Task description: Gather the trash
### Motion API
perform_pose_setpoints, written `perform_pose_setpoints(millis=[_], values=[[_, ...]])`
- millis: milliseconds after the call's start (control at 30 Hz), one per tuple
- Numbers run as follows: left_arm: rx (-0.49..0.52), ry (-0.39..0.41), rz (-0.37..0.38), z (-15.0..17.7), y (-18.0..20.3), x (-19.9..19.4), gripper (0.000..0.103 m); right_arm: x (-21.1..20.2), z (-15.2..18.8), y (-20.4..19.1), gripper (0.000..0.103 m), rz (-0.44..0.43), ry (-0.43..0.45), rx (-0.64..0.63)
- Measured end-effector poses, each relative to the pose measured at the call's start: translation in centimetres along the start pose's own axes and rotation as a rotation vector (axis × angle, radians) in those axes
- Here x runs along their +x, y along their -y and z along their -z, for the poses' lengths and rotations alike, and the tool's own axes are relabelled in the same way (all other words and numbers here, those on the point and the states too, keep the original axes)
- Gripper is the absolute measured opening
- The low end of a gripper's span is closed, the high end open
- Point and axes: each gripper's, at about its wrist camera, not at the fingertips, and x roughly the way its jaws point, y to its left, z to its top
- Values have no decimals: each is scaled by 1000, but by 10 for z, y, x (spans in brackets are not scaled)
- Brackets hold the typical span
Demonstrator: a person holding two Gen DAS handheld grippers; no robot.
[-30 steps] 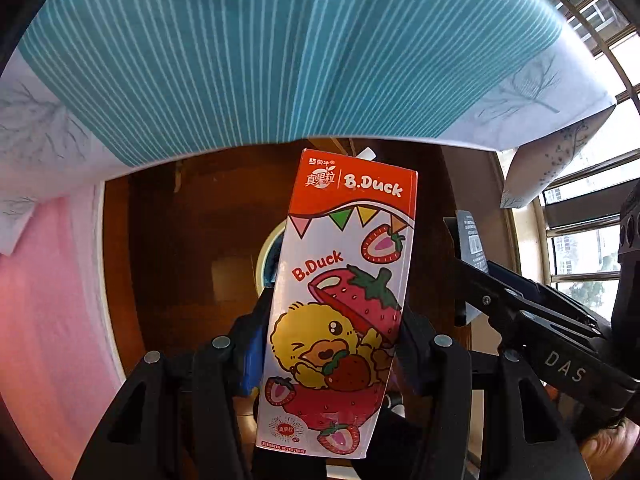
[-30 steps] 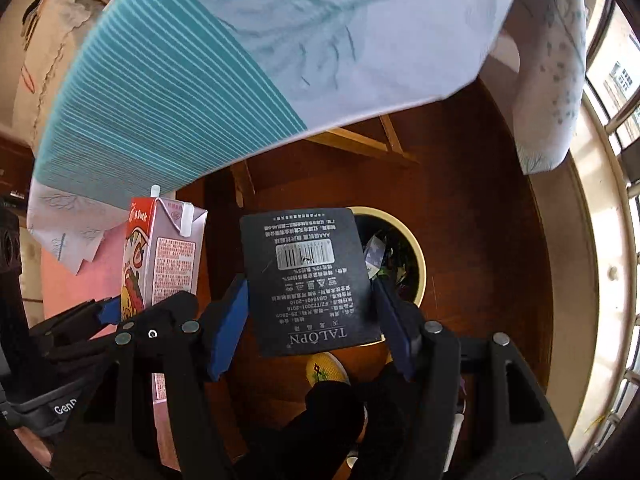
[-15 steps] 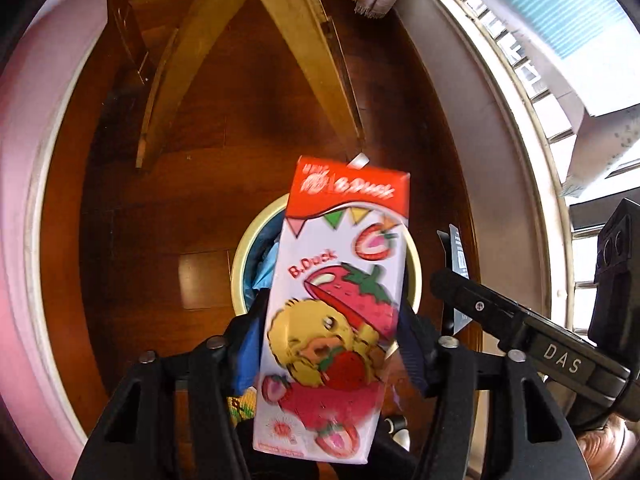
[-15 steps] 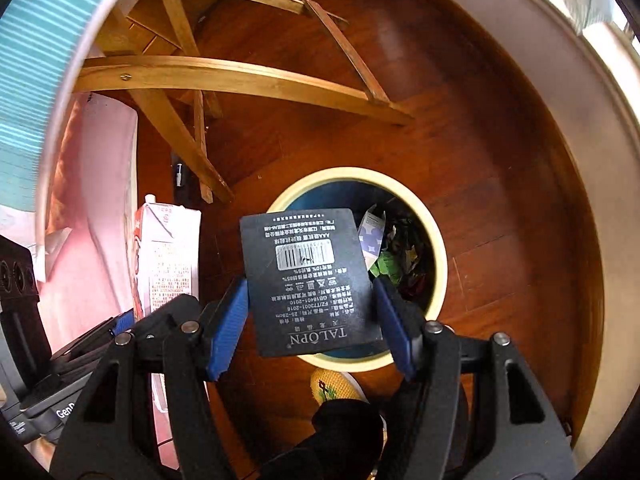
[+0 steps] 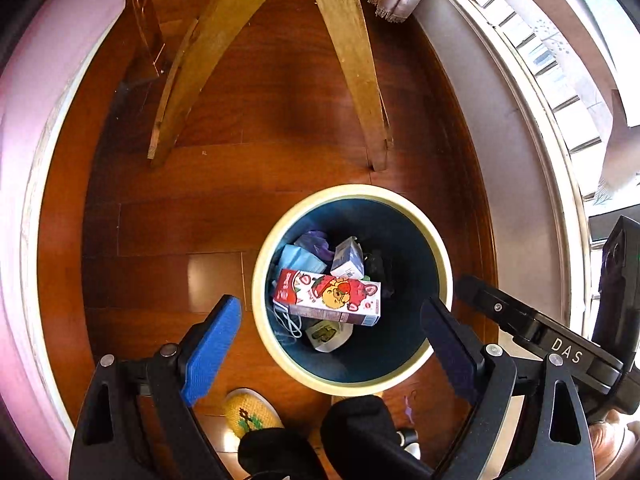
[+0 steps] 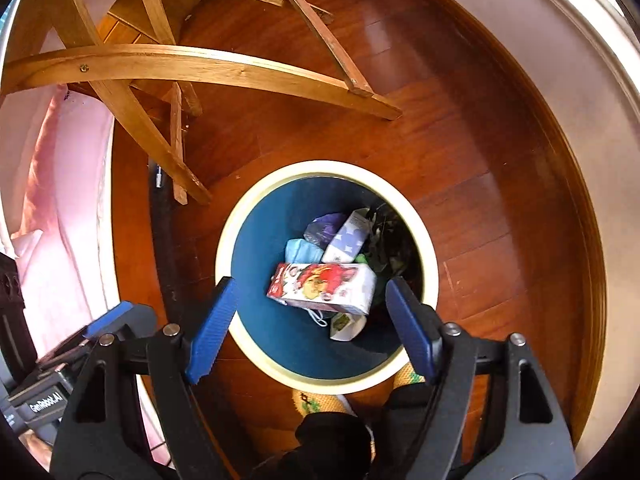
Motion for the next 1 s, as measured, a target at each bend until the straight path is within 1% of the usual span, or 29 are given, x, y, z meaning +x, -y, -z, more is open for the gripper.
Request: perform_pose_setpoints(millis=[200,367,733,867,1000], values=[[11,30,-9,-5,7,-27,92,-19,-3,-9,74,30,29,-27],[9,50,-16,-11,17,-67,92,-52,-7,-28,74,46,52,-70],[10,129,-63,-35,48,-189,92,-158,-28,-86,74,46,98,-135],[-14,150,-65,-49,58,-237,92,-202,-37,-111,74,55,115,-176],[-4,191,-81,-61,71,-288,92,-250,-50,-135,74,50,144,-205]])
